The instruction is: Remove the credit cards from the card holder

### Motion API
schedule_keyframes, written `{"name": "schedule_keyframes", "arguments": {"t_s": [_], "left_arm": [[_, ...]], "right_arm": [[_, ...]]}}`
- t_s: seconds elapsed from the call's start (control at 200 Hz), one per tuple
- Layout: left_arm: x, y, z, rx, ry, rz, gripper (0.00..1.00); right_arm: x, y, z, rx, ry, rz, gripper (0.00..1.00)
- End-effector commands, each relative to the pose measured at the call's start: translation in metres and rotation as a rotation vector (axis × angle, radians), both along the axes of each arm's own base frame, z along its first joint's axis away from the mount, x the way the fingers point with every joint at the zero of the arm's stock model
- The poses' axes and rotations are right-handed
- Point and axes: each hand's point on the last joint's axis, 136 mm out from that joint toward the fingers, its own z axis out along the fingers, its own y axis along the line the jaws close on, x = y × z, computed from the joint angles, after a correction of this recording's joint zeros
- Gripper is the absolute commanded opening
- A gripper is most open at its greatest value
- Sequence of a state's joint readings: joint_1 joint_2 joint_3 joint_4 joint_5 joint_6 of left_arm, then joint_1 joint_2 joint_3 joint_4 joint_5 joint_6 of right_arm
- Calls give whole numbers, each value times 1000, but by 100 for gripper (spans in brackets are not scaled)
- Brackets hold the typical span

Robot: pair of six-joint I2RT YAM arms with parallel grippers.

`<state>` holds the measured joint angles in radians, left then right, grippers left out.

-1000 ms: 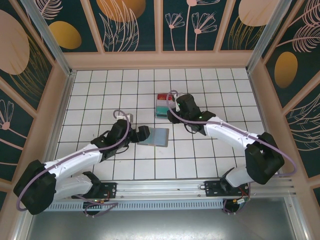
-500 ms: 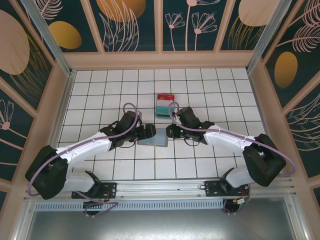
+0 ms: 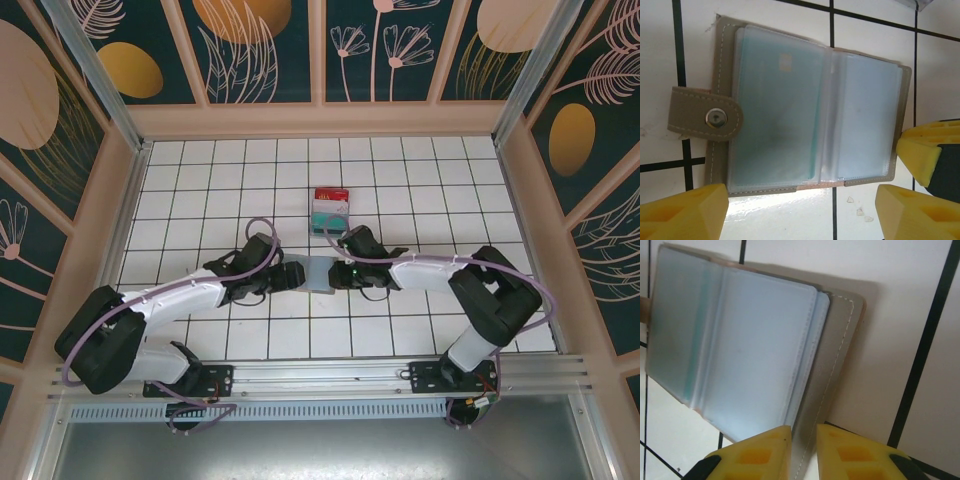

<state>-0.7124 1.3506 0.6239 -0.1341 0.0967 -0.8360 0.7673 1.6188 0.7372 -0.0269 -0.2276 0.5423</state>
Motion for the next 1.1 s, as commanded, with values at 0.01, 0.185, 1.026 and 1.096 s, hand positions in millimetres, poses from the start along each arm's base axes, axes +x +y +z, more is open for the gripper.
{"name": "schedule_keyframes", "arguments": {"t_s": [0.01,0.185,1.026,1.096], "left_arm": [[0,3,-11,26,-4,-20,75],[1,11,-14,56,-23,2,73],[19,5,-17,76,-52,10,65],[19,4,-14,69,-53,13,65]], "right_arm": [[-1,5,-6,14,16,-16,20],[5,3,-15,-32,7,-12,18],[26,13,-16,-51,-12,18,19],[24,13,-18,-52,-8,19,19]]}}
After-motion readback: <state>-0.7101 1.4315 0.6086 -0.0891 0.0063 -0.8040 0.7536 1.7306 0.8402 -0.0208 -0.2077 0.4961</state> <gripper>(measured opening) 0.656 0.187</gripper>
